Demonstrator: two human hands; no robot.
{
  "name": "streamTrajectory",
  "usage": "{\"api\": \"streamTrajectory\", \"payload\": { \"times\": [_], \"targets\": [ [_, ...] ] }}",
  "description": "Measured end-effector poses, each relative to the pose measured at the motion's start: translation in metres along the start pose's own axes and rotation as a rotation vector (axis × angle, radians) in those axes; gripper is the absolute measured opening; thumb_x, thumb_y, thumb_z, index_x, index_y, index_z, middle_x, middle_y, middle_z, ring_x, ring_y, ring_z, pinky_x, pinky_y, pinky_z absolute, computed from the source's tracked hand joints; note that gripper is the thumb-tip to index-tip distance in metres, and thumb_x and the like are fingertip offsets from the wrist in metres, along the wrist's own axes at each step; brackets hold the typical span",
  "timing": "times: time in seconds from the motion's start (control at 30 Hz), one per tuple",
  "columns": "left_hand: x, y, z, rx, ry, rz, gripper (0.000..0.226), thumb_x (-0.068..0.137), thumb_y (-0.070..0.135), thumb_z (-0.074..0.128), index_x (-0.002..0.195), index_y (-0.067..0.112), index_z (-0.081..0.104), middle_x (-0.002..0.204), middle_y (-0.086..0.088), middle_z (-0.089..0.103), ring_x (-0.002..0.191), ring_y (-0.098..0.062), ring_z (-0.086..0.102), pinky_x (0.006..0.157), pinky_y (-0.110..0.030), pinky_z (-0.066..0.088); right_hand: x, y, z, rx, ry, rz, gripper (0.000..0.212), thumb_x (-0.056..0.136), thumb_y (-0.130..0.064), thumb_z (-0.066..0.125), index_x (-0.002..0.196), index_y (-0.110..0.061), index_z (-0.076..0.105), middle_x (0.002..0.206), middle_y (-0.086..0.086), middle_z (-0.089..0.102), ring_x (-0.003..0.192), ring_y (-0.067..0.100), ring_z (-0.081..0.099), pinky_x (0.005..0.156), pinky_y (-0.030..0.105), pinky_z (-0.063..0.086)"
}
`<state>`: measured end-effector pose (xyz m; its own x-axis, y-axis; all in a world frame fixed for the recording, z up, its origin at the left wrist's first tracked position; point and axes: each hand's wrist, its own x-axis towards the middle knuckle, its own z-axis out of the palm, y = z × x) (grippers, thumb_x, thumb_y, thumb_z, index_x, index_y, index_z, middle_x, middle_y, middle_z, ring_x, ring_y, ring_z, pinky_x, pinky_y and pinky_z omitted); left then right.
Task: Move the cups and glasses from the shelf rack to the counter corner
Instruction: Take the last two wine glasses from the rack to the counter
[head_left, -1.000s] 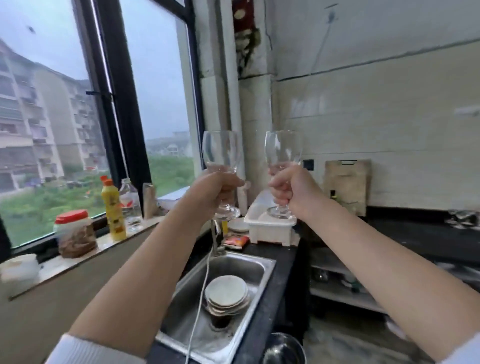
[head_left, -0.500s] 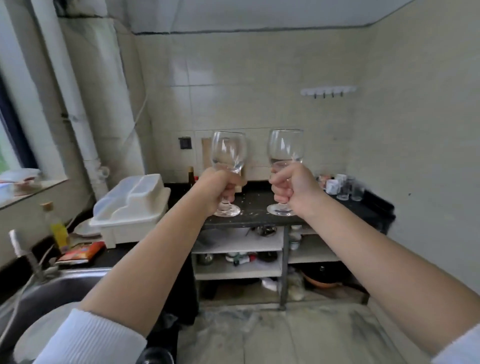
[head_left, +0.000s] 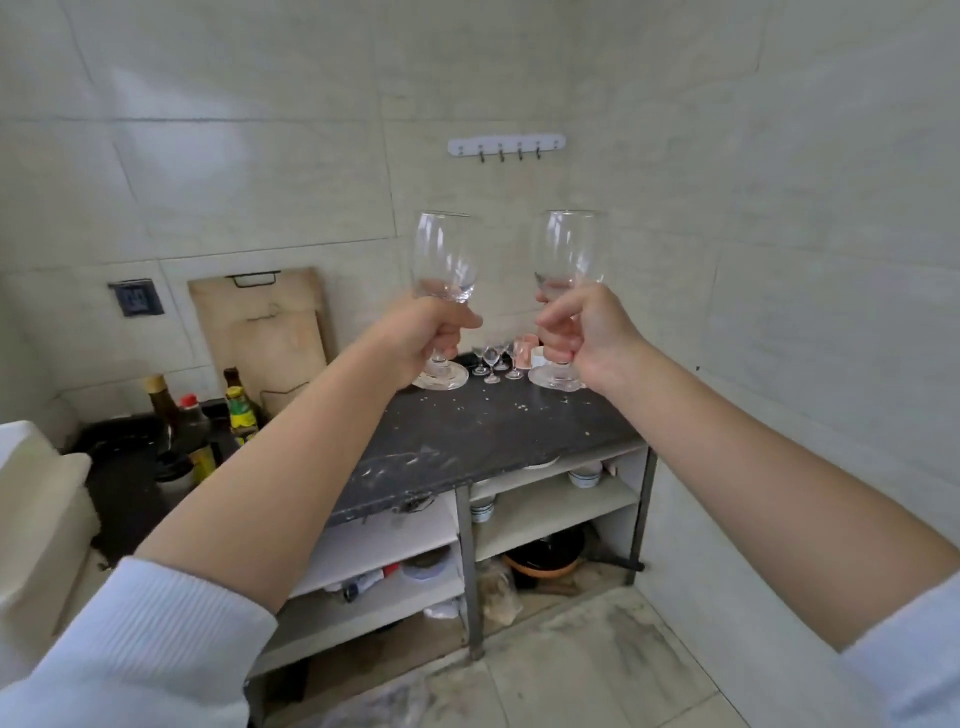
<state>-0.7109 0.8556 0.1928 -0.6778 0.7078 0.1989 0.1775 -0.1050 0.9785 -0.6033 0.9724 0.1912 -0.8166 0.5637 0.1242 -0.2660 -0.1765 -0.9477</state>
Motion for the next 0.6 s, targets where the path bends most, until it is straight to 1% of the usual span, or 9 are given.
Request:
{"api": "streamTrajectory", "payload": {
  "times": [0.13,0.23,0.27,0.3,0.33,0.37,0.43,0.5,0.6],
  "targets": [
    [0.073,-0.035,0.009,-0.013,-0.043,-0.041,0.046,0.080,-0.016,0.048,0.055,0.017,0.027,0.034,0.010,0.027,0.026,-0.003,0.023,0.034,-0.011,0.025,0.060,0.010,-0.031,0.011,0.093,-0.001,0.028,0.071,0.016,0.035,0.066,-0.011,0.039,0.055,0.000,0.029,0.019,0.003,0.019,0.038,0.005,0.015],
    [0.120,-0.067,0.018,0.007,-0.100,-0.073,0.045,0.079,-0.016,0.048,0.053,0.017,0.030,0.036,0.010,0.031,0.025,-0.003,0.024,0.036,-0.014,0.026,0.100,0.026,-0.057,0.001,0.139,0.020,0.030,0.072,0.017,0.033,0.069,-0.011,0.042,0.060,0.002,0.030,0.019,0.003,0.019,0.040,0.005,0.015],
    [0.149,-0.084,0.028,0.005,-0.129,-0.076,0.044,0.080,-0.016,0.047,0.051,0.016,0.036,0.033,0.013,0.036,0.025,-0.002,0.024,0.035,-0.014,0.026,0.128,0.034,-0.073,-0.019,0.151,0.035,0.030,0.072,0.017,0.034,0.069,-0.011,0.042,0.059,0.002,0.031,0.019,0.003,0.019,0.040,0.006,0.015],
    [0.176,-0.100,0.034,0.017,-0.166,-0.085,0.048,0.082,-0.015,0.046,0.045,0.016,0.045,0.029,0.010,0.041,0.025,-0.001,0.025,0.034,-0.012,0.026,0.152,0.041,-0.087,-0.038,0.150,0.048,0.030,0.072,0.017,0.034,0.068,-0.012,0.042,0.055,0.002,0.033,0.019,0.003,0.019,0.040,0.007,0.014],
    [0.178,-0.102,0.034,0.039,-0.192,-0.102,0.053,0.083,-0.015,0.045,0.037,0.011,0.052,0.027,0.009,0.043,0.024,0.000,0.025,0.033,-0.011,0.026,0.158,0.042,-0.090,-0.033,0.150,0.064,0.031,0.072,0.017,0.035,0.067,-0.013,0.043,0.047,0.000,0.035,0.020,0.003,0.019,0.041,0.008,0.013],
    [0.184,-0.105,0.034,0.045,-0.210,-0.092,0.058,0.083,-0.015,0.045,0.033,0.011,0.057,0.026,0.010,0.044,0.024,0.000,0.025,0.033,-0.010,0.026,0.164,0.044,-0.094,-0.028,0.142,0.068,0.031,0.072,0.016,0.035,0.067,-0.013,0.043,0.039,-0.002,0.036,0.020,0.003,0.019,0.041,0.008,0.012],
    [0.227,-0.124,0.043,0.033,-0.223,-0.061,0.056,0.083,-0.015,0.046,0.035,0.011,0.059,0.028,0.009,0.048,0.025,0.001,0.028,0.033,-0.010,0.025,0.205,0.052,-0.121,-0.018,0.124,0.065,0.032,0.072,0.016,0.034,0.067,-0.014,0.043,0.031,-0.004,0.039,0.020,0.003,0.019,0.040,0.009,0.012],
    [0.265,-0.142,0.054,0.019,-0.232,-0.060,0.054,0.083,-0.016,0.047,0.041,0.014,0.064,0.033,0.009,0.054,0.026,0.002,0.032,0.034,-0.011,0.026,0.244,0.068,-0.151,-0.030,0.092,0.075,0.033,0.074,0.017,0.033,0.069,-0.014,0.042,0.029,-0.004,0.039,0.021,0.002,0.019,0.039,0.008,0.014],
    [0.315,-0.160,0.063,-0.024,-0.279,-0.057,0.063,0.087,-0.012,0.044,0.049,0.031,0.072,0.041,0.012,0.061,0.031,0.002,0.044,0.037,-0.011,0.029,0.294,0.088,-0.189,0.017,0.030,0.108,0.033,0.077,0.018,0.034,0.072,-0.014,0.043,0.030,-0.006,0.034,0.021,0.002,0.020,0.040,0.006,0.017]
  ]
}}
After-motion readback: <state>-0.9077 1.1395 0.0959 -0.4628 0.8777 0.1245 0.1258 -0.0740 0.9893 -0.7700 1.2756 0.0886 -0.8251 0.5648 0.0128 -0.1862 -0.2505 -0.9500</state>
